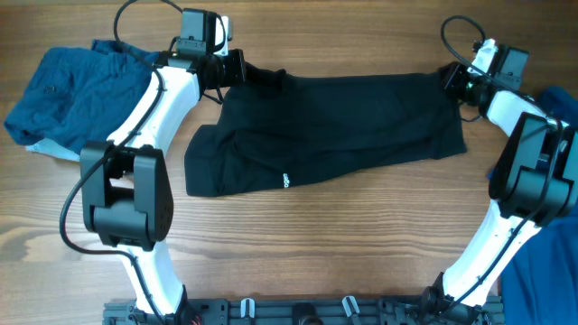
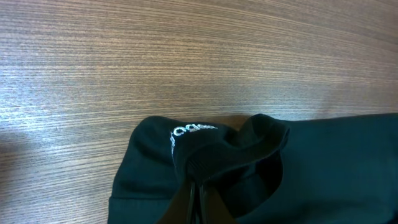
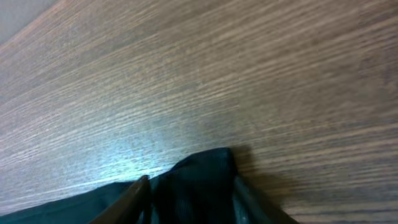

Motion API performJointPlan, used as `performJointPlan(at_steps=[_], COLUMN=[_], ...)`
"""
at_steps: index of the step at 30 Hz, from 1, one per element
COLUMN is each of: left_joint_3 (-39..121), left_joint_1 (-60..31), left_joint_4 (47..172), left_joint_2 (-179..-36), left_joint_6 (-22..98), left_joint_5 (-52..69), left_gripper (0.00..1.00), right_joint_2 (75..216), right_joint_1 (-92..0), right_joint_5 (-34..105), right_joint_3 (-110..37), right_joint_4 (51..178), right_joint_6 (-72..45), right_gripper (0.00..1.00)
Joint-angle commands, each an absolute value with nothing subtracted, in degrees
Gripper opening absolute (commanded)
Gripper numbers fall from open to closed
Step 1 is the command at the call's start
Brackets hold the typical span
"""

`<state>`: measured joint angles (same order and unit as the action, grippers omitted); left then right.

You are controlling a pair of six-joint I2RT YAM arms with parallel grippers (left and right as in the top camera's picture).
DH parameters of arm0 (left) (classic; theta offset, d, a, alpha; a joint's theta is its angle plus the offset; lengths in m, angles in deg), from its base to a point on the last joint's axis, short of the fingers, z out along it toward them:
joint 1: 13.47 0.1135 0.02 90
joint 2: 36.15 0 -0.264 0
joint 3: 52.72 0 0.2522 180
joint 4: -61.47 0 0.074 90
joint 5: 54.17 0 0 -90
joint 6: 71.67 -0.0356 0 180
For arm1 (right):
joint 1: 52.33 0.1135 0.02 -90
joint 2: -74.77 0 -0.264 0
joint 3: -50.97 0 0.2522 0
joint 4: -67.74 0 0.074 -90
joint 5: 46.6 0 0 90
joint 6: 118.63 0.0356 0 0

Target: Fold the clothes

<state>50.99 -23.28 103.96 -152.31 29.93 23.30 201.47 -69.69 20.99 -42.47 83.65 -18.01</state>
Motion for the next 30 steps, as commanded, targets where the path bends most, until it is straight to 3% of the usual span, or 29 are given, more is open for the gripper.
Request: performJointPlan(at_steps=[1, 6, 16, 24, 30], left_joint_3=[51.5, 51.5, 51.5, 51.5, 51.4], left_joint_1=[-23.3, -23.3, -23.3, -23.3, -23.4], left_joint_4=[104.7, 106.2, 111.2, 125.5, 136.2], left_joint_2=[-148.9, -148.5, -142.1, -139.3, -139.3], left_joint_6=[29.0, 29.0, 28.9, 29.0, 29.0], left_joint_5=[22.4, 22.4, 24.5, 25.6, 25.2], left_gripper=[0.04, 0.04, 0.04, 0.04, 0.04], right_joint_2=[203.7, 202.7, 187.4, 179.9, 179.3], right_joint_1=[-68.5, -68.6, -69.6, -69.6, -69.6], right_joint_5=[20.4, 20.4, 20.4, 21.1, 29.9], right_joint_3=[-43.4, -43.5, -43.5, -43.5, -43.5], right_joint_4=[83.9, 85.6, 92.8, 103.1, 112.7], right_joint_6=[-18.1, -18.1, -18.4, -18.7, -16.2], right_gripper=[0.31, 0.04, 0.04, 0.04, 0.04])
